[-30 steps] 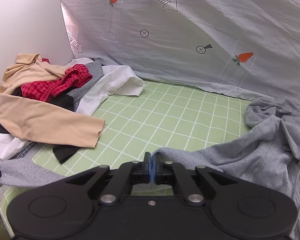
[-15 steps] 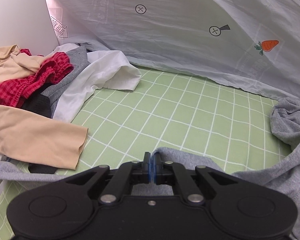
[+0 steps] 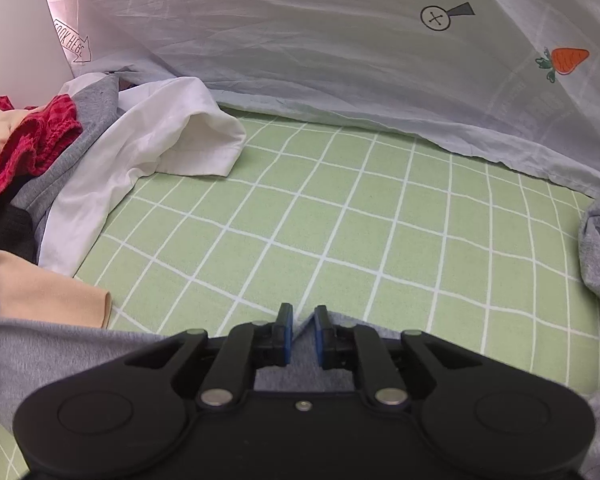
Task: Fold clothes
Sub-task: 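Lay the folded sleeve down and open both grippers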
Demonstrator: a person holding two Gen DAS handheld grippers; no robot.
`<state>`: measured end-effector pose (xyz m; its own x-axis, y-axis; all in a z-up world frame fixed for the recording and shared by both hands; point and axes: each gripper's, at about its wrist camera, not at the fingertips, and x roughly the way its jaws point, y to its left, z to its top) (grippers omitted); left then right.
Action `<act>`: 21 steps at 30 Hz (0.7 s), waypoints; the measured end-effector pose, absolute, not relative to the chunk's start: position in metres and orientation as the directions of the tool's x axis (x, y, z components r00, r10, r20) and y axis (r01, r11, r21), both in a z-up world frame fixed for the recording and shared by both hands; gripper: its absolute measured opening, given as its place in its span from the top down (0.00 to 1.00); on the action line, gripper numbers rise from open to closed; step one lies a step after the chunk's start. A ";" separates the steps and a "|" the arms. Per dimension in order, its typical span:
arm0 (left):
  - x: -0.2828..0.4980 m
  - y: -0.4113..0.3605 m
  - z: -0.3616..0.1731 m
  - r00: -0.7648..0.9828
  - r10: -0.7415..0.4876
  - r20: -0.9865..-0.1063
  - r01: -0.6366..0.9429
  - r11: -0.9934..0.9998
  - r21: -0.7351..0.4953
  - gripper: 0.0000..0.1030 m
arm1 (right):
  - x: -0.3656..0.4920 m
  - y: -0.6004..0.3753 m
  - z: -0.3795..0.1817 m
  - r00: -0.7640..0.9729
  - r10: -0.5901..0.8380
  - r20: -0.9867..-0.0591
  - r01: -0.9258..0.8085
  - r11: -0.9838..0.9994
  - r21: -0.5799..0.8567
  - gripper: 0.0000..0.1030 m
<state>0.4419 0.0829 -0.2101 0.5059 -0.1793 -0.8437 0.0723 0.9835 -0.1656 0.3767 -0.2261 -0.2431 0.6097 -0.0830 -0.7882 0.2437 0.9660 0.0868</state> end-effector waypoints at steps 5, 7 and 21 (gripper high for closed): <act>0.428 0.090 -0.198 0.495 -0.213 -0.842 0.062 0.976 -0.210 0.60 | 0.366 -0.219 -0.233 0.623 -0.125 -0.772 0.265 0.962 0.058 0.49; 0.415 0.094 -0.190 0.506 -0.208 -0.837 0.053 0.976 -0.211 0.47 | 0.358 -0.215 -0.227 0.629 -0.146 -0.764 0.278 0.960 0.045 0.32; 0.363 0.094 -0.222 0.475 -0.032 -0.880 0.036 0.999 -0.017 0.31 | 0.312 -0.175 -0.239 0.597 -0.117 -0.794 0.201 0.980 0.007 0.17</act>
